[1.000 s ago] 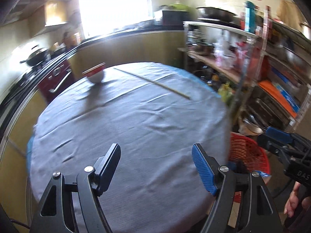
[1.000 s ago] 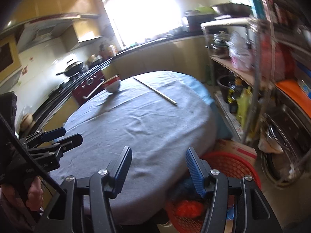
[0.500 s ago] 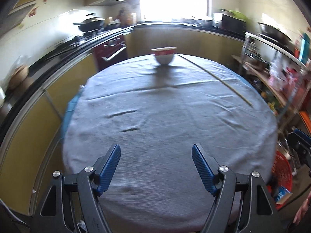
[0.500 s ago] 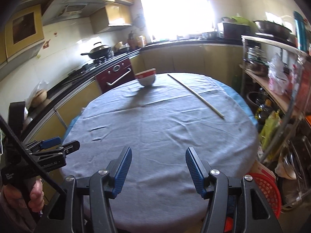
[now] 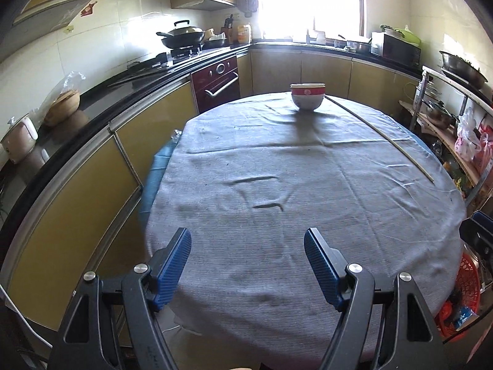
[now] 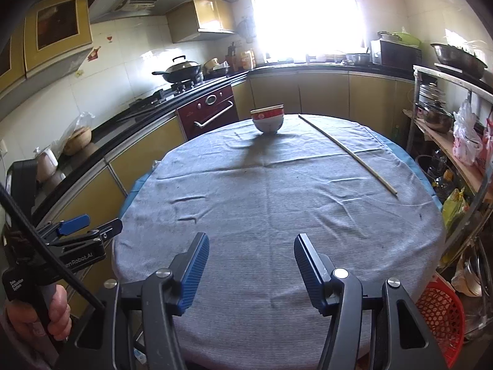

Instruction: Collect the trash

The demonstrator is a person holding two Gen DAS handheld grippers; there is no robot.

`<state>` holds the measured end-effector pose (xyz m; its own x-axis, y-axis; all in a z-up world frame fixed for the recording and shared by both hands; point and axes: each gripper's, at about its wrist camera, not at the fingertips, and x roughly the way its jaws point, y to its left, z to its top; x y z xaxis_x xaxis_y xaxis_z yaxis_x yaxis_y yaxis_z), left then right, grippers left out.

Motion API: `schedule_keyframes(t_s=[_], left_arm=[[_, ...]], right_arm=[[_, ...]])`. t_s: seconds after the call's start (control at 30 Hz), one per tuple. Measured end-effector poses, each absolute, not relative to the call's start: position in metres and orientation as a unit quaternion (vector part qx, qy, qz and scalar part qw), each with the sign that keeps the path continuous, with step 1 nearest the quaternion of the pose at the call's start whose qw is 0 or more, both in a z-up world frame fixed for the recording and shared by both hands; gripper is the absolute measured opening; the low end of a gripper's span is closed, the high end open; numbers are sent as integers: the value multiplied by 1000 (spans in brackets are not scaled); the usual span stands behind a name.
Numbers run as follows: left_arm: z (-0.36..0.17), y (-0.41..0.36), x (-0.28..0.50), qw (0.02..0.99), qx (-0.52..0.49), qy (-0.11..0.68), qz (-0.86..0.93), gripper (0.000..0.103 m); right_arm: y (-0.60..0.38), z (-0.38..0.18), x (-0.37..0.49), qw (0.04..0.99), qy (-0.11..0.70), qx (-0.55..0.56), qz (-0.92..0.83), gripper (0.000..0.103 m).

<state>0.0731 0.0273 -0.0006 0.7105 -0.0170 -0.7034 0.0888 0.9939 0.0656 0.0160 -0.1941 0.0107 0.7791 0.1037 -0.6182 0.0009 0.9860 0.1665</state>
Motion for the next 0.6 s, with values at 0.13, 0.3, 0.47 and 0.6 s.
schedule_keyframes(t_s=[0.13,0.3,0.47,0.6], left_arm=[[-1,34,77,925,44,377,-22,76],[-1,43,83,925,39,378,-14,76],[-4,48,89,923,45,382,-11,76],[-6,50,93,922,45,385,-11,76]], right_arm=[[-184,11,19,941,331,66,27,61],[-173,12,24,945,324,46,22,61],[-165,11,33,945,325,38,23,61],[-161,9,42,943,329,40,26,61]])
